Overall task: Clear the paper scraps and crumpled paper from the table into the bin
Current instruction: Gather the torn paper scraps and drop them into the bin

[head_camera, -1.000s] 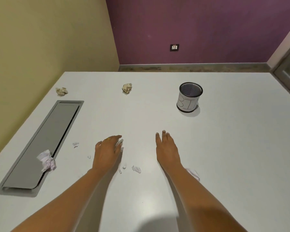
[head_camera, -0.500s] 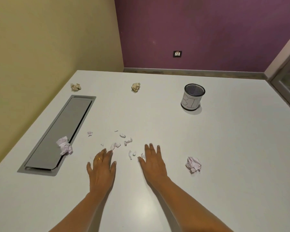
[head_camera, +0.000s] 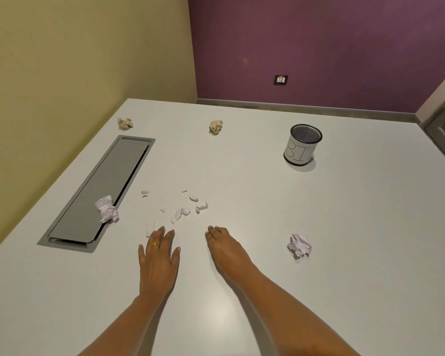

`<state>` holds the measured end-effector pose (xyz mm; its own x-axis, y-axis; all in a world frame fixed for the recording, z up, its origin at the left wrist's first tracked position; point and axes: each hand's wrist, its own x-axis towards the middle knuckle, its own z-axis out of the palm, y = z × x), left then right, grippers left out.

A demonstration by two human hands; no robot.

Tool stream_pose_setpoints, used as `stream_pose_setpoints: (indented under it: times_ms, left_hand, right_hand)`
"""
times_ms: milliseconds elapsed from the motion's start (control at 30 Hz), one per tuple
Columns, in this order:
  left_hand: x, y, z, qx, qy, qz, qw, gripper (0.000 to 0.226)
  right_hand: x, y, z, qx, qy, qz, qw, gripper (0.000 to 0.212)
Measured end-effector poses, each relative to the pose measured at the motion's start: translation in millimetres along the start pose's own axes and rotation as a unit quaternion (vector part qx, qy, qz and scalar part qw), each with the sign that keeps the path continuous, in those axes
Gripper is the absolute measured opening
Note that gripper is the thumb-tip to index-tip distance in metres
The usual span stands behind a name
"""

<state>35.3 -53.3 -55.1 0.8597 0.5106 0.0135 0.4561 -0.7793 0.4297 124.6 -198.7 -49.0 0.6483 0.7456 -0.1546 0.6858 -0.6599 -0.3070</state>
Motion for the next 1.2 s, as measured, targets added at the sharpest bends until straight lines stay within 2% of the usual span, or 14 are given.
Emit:
stream_pose_setpoints:
  times_ms: [167, 367, 467, 567, 700, 767, 833, 900, 967, 1100, 1200]
  left_hand:
    - [-5, 9, 2, 0.001, -0.011, 0.021, 1.000, 0.042]
    - [-2, 30, 15, -0.003, -0.029, 0.064, 0.998, 0.041]
    - [4, 45, 26, -0.001, -0.042, 0.091, 0.995, 0.041]
    - [13, 63, 37, 0.002, -0.059, 0.116, 0.991, 0.040]
    - [20, 80, 47, 0.021, -0.068, 0.124, 0.990, 0.041]
    - [20, 81, 49, 0.030, -0.064, 0.120, 0.990, 0.041]
    - [19, 81, 49, 0.038, -0.057, 0.120, 0.990, 0.040]
    - [19, 81, 49, 0.041, -0.051, 0.115, 0.991, 0.040]
    - [19, 83, 49, 0.040, -0.042, 0.108, 0.992, 0.043]
    - [18, 84, 48, 0.058, -0.031, 0.095, 0.993, 0.059]
    - [19, 86, 48, 0.067, -0.034, 0.094, 0.993, 0.060]
  right_hand:
    - [-12, 10, -6, -0.037, 0.021, 0.002, 0.999, 0.036]
    - [-21, 27, -24, -0.032, 0.012, 0.014, 0.999, 0.032]
    - [-23, 45, -37, -0.008, -0.009, 0.038, 0.999, 0.029]
    - [-23, 71, -53, -0.011, 0.003, 0.074, 0.997, 0.027]
    - [-13, 116, -77, 0.045, 0.065, 0.143, 0.987, 0.026]
    - [-5, 138, -93, 0.108, 0.116, 0.175, 0.972, 0.025]
    - [6, 154, -114, 0.196, 0.187, 0.204, 0.941, 0.022]
    - [20, 169, -137, 0.234, 0.236, 0.240, 0.912, 0.019]
    - [36, 184, -160, 0.219, 0.233, 0.260, 0.911, 0.022]
    - [62, 208, -185, 0.205, 0.251, 0.270, 0.907, 0.015]
    - [75, 217, -196, 0.150, 0.239, 0.270, 0.920, 0.017]
